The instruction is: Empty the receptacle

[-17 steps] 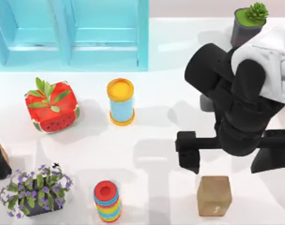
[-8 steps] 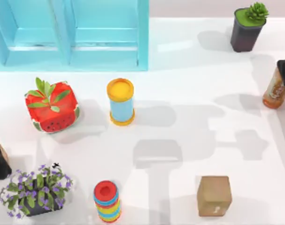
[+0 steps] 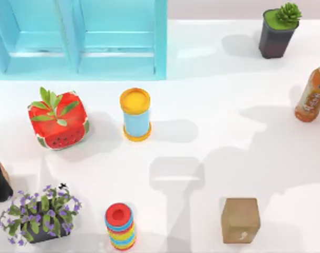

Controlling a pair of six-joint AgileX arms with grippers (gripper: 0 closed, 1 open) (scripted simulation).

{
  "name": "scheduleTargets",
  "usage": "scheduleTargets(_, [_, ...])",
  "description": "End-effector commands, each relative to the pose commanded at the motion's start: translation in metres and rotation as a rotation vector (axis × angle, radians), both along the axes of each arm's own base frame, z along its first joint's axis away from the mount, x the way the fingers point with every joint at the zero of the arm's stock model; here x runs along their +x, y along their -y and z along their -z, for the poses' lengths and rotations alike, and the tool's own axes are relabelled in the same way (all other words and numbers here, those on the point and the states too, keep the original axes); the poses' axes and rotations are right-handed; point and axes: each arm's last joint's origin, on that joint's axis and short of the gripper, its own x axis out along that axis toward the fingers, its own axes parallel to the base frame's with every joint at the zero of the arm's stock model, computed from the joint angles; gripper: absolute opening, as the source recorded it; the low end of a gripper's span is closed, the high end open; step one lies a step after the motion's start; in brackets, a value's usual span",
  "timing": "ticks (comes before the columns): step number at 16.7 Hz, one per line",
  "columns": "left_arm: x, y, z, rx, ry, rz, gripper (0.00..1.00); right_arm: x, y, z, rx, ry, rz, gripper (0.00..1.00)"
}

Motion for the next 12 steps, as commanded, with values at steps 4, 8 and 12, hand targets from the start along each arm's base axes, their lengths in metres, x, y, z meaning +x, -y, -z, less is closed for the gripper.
scheduleTargets(4, [0.000, 0.000, 0.000, 0.000, 0.000, 0.000, 1.00, -0.001, 0.004, -0.001, -0.001, 0.002, 0.000, 1.00])
scheduleTargets(8, [0.000, 0.000, 0.000, 0.000, 0.000, 0.000, 1.00, 0.002, 0.007, 0.012, 0.000, 0.000, 0.000, 1.00])
scheduleTargets(12, [0.000, 0.000, 0.000, 0.000, 0.000, 0.000, 1.00, 0.007, 0.015, 0.048, 0.000, 0.001, 0.000, 1.00])
